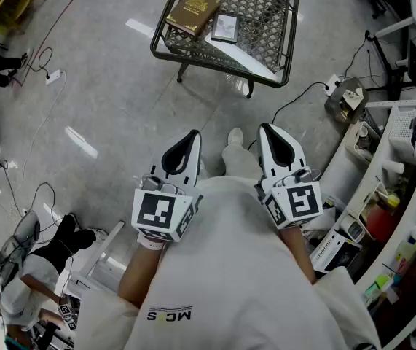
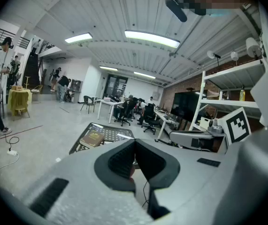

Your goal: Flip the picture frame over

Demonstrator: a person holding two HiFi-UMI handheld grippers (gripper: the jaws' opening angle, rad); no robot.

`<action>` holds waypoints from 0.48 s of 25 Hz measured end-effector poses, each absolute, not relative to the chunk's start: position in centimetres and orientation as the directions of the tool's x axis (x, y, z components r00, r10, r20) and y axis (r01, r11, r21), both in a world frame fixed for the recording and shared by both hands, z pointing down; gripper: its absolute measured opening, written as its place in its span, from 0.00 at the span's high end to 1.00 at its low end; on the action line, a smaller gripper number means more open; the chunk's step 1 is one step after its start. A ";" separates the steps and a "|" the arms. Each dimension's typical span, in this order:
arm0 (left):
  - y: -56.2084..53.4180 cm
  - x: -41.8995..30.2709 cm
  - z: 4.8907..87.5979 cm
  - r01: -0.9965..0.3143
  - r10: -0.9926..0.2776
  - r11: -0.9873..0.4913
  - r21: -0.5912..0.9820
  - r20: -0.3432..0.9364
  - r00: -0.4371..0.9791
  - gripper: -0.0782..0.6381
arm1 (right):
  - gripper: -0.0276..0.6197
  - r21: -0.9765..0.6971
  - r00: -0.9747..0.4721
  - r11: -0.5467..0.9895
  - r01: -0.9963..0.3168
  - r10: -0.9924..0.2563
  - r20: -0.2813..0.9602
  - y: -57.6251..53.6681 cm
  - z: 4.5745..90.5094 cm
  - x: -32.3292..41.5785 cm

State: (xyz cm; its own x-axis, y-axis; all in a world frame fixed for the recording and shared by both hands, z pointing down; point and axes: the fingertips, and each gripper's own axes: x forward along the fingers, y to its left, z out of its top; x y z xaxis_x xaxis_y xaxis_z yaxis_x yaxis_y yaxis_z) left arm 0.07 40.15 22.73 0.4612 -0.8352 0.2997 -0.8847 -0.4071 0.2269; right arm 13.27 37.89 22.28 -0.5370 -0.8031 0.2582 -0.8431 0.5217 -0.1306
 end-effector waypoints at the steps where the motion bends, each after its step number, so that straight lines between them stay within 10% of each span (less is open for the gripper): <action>1: 40.5 0.4 22.7 -0.884 -0.832 -0.405 0.233 0.308 0.462 0.86 | 0.92 -0.133 -0.541 0.526 -0.840 -0.799 0.263 38.2 22.2 13.5; 12: 37.5 3.3 22.4 -0.906 -0.840 -0.365 0.216 0.344 0.421 0.86 | 0.92 -0.171 -0.570 0.543 -0.822 -0.782 0.253 34.7 23.0 16.1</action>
